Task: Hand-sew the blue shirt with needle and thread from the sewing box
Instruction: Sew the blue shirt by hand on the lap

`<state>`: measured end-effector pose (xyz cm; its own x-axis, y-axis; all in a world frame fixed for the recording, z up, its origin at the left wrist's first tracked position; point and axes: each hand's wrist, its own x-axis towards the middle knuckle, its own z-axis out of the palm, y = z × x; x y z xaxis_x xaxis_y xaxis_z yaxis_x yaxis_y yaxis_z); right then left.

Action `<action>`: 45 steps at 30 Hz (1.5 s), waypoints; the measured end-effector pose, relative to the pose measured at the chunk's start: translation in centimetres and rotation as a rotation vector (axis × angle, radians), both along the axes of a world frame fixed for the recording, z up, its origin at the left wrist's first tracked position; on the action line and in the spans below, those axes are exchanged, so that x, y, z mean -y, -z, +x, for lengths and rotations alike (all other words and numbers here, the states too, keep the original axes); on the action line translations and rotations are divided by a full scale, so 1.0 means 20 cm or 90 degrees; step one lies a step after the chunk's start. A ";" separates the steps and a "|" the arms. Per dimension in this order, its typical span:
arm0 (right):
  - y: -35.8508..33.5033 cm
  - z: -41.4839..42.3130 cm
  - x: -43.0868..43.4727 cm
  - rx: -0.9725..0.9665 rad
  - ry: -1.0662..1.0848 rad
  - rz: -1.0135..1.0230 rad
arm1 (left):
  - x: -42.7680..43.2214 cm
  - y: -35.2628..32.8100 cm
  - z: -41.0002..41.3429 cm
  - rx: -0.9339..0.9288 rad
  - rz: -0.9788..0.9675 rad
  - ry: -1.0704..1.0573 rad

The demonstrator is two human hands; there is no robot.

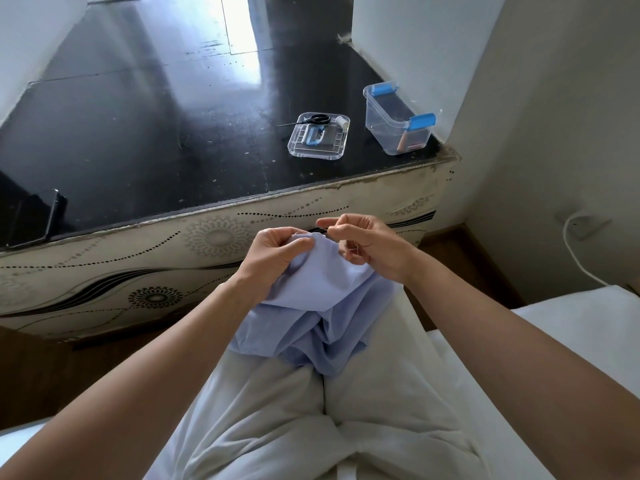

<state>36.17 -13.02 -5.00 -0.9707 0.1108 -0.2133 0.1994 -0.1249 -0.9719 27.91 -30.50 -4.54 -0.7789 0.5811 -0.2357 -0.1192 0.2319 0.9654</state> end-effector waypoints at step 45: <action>0.05 0.03 -0.03 -0.009 -0.073 -0.012 | 0.00 0.02 -0.01 -0.056 -0.035 0.074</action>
